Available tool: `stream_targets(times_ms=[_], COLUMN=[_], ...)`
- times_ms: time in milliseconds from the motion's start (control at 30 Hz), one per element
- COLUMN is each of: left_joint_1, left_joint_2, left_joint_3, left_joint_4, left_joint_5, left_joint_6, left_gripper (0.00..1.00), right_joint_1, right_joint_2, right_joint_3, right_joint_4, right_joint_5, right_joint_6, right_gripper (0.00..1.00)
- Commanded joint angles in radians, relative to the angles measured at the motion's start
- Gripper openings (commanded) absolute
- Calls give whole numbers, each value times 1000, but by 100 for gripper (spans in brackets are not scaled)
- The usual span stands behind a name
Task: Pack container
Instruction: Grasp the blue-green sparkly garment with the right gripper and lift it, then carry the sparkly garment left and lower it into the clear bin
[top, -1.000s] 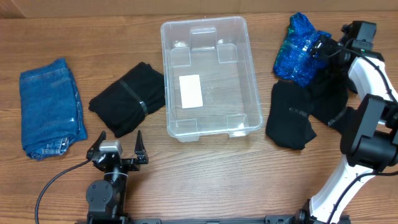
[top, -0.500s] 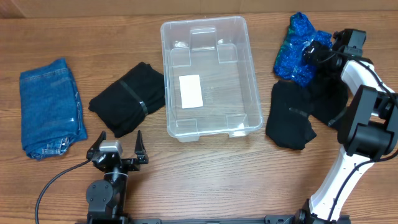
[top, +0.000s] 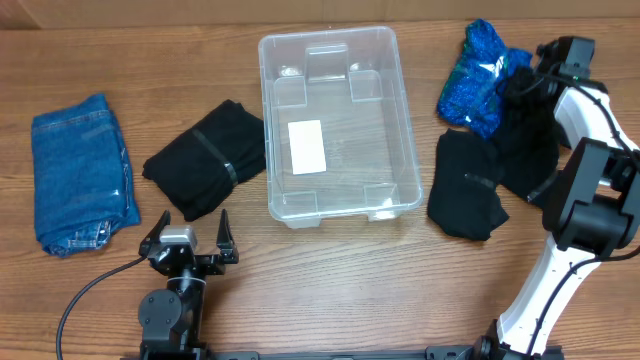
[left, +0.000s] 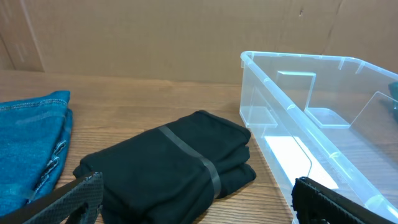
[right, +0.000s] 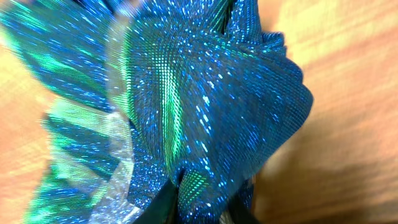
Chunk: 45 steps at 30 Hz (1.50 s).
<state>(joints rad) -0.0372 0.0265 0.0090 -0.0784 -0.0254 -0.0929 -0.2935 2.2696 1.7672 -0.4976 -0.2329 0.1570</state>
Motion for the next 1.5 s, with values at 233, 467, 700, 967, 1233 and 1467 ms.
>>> stream_targets(times_ms=[233,467,700,967,1233,1467], left_joint_1=[4,4,4,4,4,4], left_joint_2=[-2,-2,-1,-1,-2,-1], left_joint_3=[-4,-4,-4,-4,-4,-4], left_joint_4=[3,3,3,3,3,3], left_joint_5=[8,8,8,8,8,8], left_joint_6=[26,26,26,26,26,26], left_gripper=[100,100,100,100,100,100], right_joint_1=[31,39,89,98,96,96], right_joint_2=[-139,-32,57,52,52,53], right_joint_3=[164,143,147,174,174,170], right_joint_4=[-17,-28,10,-19,-70,-81], right_joint_5=[-31,-31,-34,-83,-82,-30], right_joint_6=[-8,-8,-102,-71,-71,-23], right_gripper=[15,15,44,76,77,30])
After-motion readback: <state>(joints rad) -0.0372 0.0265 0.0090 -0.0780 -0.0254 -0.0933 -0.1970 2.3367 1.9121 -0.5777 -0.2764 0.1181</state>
